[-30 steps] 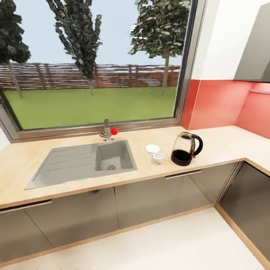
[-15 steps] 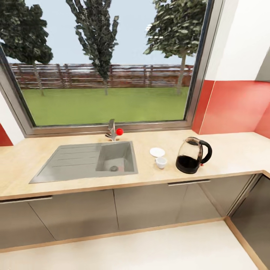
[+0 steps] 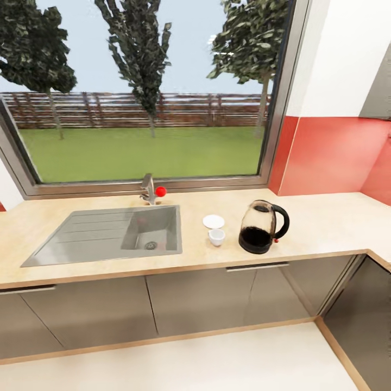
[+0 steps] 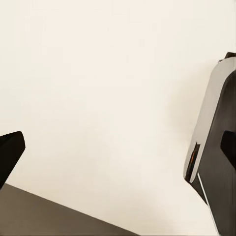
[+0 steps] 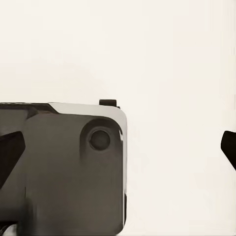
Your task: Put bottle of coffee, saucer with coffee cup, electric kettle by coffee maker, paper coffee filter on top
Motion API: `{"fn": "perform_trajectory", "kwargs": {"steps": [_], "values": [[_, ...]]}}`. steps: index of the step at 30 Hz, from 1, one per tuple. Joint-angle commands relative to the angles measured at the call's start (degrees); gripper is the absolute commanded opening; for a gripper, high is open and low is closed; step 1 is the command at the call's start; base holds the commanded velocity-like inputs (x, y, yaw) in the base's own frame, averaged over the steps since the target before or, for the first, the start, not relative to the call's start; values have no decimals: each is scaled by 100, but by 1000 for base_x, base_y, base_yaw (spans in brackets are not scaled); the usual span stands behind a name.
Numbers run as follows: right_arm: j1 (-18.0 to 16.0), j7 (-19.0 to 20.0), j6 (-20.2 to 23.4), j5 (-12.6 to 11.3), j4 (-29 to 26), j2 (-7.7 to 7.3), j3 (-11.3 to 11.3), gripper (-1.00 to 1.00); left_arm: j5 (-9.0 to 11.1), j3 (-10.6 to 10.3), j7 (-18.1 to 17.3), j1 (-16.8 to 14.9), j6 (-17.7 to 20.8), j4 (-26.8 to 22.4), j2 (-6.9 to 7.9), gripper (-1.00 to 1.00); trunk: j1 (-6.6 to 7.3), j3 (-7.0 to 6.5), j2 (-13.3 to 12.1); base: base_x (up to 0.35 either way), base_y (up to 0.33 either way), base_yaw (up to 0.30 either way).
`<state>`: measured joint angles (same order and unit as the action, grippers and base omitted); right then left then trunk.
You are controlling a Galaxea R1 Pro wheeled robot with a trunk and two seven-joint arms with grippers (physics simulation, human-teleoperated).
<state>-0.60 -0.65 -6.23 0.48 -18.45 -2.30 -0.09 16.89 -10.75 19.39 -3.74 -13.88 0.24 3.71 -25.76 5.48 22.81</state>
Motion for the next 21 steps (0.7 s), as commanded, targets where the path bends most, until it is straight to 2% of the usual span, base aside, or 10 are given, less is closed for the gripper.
{"fn": "perform_trajectory", "kwargs": {"steps": [1,21], "values": [[-3,-6,-18,5,9,-3,3,100,51,-49,16,-4,-18,3,-11,100,-3,12,12,1,-274,0],[-6,-14,-19,-12,0,-7,-8,100,60,-47,31,-4,-9,11,-19,100,-3,12,12,0,-275,0]]}}
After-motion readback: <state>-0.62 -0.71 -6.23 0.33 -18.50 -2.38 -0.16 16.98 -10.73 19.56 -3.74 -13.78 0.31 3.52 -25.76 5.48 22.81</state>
